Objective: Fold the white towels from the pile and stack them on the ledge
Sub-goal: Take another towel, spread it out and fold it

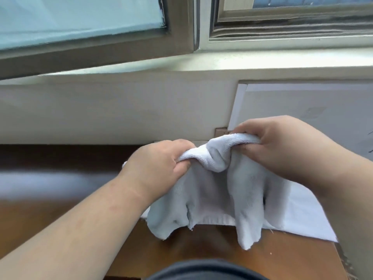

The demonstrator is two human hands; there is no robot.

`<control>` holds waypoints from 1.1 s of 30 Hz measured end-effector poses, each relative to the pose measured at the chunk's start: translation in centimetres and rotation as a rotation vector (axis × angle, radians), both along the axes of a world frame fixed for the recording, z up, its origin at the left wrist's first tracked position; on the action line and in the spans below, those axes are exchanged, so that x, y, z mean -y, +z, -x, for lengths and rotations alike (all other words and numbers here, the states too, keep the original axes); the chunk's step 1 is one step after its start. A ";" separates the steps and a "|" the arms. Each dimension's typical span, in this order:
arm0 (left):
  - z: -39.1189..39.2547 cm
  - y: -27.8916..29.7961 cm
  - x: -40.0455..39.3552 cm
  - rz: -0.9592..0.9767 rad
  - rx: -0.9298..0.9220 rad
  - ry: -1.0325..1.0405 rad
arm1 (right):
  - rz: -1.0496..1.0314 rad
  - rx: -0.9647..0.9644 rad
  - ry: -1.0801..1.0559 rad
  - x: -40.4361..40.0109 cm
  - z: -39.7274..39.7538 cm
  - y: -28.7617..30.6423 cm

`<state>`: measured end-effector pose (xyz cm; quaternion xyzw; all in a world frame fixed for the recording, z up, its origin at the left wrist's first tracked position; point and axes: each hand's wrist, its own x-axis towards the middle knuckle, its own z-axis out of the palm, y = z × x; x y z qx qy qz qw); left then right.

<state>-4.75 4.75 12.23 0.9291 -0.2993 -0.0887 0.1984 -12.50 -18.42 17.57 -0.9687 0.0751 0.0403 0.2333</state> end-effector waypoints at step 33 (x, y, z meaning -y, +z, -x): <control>-6.0 8.8 -57.8 -0.165 0.328 0.445 | 0.048 0.093 0.261 -49.9 -11.5 3.4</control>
